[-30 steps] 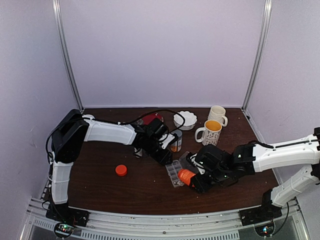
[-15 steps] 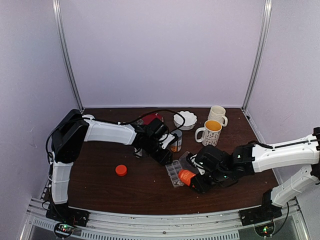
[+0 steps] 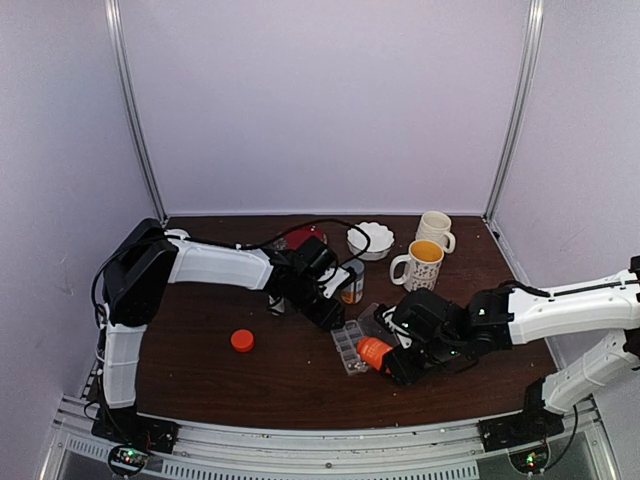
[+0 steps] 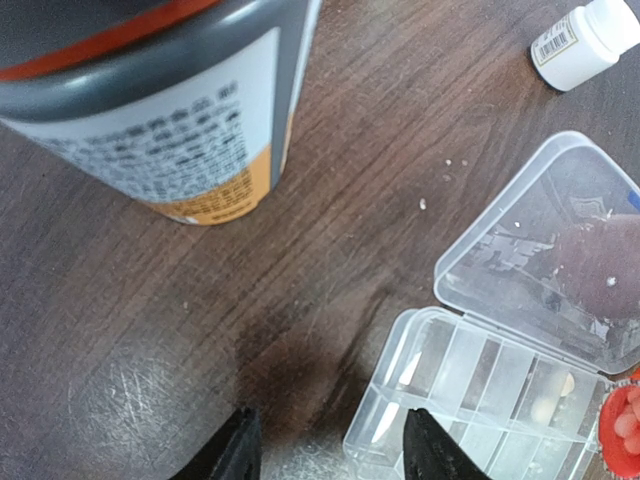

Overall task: Sort the pills into containers
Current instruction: Pour the pill into the compartment of the pill container.

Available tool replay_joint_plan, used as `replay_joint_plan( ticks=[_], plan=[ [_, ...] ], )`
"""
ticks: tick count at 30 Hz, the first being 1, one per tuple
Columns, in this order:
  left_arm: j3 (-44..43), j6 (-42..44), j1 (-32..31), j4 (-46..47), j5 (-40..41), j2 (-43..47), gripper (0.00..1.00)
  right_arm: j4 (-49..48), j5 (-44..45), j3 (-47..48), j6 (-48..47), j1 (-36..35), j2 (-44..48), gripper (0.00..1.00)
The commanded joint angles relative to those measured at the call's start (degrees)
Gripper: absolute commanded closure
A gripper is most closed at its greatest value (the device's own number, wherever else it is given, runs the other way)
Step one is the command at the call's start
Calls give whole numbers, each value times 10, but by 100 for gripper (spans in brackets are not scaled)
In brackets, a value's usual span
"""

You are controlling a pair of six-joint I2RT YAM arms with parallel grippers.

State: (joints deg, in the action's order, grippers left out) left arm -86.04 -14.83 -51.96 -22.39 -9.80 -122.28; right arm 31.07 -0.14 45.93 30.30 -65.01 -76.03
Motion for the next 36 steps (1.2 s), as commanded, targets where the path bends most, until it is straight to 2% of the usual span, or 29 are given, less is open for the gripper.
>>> replay_joint_plan(
  ticks=[1, 4, 7, 10, 13, 17, 20, 22, 25, 28, 31, 34, 36],
  plan=[
    [-9, 3, -5, -13, 6, -12, 49, 36, 25, 31, -6, -5, -15, 100],
    [-8, 3, -4, -14, 8, -11, 49, -16, 21, -5, 10, -3, 20, 100],
    [-8, 2, -4, -13, 8, -11, 49, 18, 22, 16, 2, -3, -1, 100],
    [-8, 3, -5, -13, 9, -11, 49, -30, 4, -12, 13, -2, 15, 100],
    [-8, 2, -6, -14, 9, -12, 49, 15, 3, 15, 11, -2, -8, 100],
    [-8, 2, -5, -14, 9, -11, 49, 15, 3, 18, 8, -1, -12, 100],
    [-7, 2, -6, -14, 10, -11, 49, -22, 3, -7, 16, -1, 9, 100],
    [-7, 2, -6, -14, 10, -10, 49, 21, 6, 17, 6, -2, -16, 100],
    [-7, 3, -6, -13, 11, -10, 49, -21, 3, -2, 11, -4, 3, 100],
    [-6, 2, -7, -14, 10, -11, 49, 29, 17, 29, -1, -5, -19, 100],
    [-7, 2, -6, -13, 11, -10, 49, -29, 7, -4, 11, -6, 14, 100],
    [-7, 2, -6, -14, 11, -10, 49, 37, 19, 31, -1, -7, -26, 100],
    [-7, 3, -6, -13, 10, -11, 49, 8, 6, 16, 3, -8, -12, 100]
  ],
)
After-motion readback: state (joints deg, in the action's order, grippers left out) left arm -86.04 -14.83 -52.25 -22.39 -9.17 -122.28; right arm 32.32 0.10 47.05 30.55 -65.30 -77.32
